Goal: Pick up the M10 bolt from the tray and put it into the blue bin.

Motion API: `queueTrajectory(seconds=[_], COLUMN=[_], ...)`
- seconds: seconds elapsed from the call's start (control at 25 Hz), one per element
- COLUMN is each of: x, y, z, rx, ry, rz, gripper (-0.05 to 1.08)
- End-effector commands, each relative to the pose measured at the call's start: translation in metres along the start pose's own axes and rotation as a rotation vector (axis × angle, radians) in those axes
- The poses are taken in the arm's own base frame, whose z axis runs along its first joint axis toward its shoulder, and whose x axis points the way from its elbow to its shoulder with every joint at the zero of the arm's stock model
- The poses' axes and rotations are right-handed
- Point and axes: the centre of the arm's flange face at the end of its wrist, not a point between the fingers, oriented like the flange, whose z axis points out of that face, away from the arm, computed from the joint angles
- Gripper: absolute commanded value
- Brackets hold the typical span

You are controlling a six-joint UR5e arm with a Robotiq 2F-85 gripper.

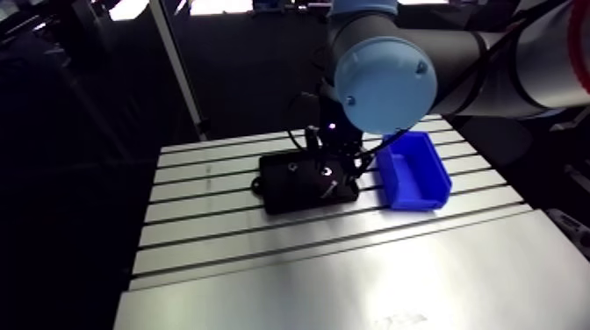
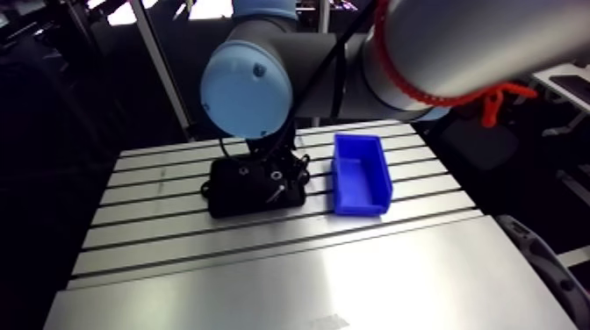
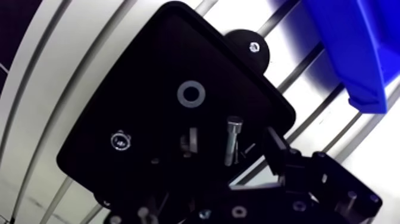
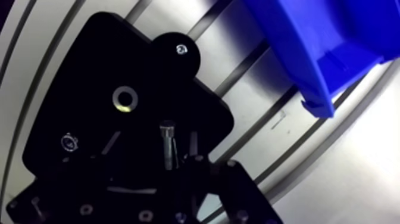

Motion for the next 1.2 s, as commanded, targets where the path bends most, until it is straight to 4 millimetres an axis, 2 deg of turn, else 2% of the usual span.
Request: queueTrajectory(seconds=[0.04, 0.44, 1.2], x=[0.0004, -0.0048, -0.0089], y=[-0.0014, -0.0057, -0.0046], z=[0.0034, 0.0085, 0.0123], rx=[0.001, 0.016, 0.008], ry=[-0.002, -0.023, -0.031], rz=[-0.005, -0.018, -0.016], gripper=[0.4, 0.49, 0.54])
